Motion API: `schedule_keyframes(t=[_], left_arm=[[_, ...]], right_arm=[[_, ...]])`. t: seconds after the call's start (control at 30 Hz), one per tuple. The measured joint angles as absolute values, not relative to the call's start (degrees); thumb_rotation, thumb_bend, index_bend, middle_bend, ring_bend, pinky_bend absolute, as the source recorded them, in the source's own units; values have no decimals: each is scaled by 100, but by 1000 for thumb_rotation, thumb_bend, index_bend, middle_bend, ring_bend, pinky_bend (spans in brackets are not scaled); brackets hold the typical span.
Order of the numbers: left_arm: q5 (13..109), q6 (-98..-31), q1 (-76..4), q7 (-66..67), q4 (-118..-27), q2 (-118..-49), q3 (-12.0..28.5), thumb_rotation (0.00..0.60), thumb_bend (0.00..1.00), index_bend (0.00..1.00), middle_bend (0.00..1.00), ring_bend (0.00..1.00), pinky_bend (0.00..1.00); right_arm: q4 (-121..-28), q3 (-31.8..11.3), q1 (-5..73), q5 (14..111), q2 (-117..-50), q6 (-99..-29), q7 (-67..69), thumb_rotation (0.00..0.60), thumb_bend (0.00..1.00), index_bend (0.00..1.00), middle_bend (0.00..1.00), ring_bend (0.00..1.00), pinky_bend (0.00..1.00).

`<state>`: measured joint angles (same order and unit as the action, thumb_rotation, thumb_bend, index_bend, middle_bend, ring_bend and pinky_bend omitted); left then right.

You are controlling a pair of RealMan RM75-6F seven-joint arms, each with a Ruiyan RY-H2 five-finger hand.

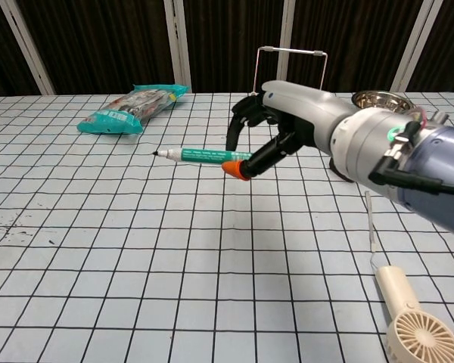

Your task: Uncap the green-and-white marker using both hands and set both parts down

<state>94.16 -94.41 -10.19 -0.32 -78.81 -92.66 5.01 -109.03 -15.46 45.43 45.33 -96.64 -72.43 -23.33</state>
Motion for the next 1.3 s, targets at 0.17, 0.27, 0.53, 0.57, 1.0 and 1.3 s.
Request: schedule_keyframes(t=[0.17,0.27,0.53,0.57,1.0,1.3], left_arm=[[9302,-9238,-1217,-783,-7361,-9667,609,600,491,530,299,0,0],[9205,-8998,-1407,-1096,-6836,-10010,682,600,491,518,299,0,0],[8860,-8433,-1833,-1642,-5692,-10791,885,600,484,433,267,0,0],[8817,-8373,-1865,-1692,-5613,-10845,905,600,482,405,250,0,0],[8811,-8201,-1926,-1218,-6346,-10356,739,600,473,144,55,0,0],[8933,-8910,-1352,-24,-8505,-8705,518,600,473,119,48,0,0]], right_arm=[[-10711,-1381,4304,4756,-9555,-7119,-2006,600,443,740,92,137,40],[-10642,-1319,4215,4837,-9527,-7083,-1919,600,445,740,92,137,40],[-10423,-1260,4061,4969,-9539,-6941,-1650,600,448,740,92,137,40],[-10383,-1256,4046,4979,-9550,-6918,-1614,600,448,740,92,137,40],[-9995,-1294,3874,4975,-9601,-6755,-1440,600,448,740,92,137,40],[-9149,-1288,3858,5023,-9808,-6547,-1313,600,449,740,92,137,40]])
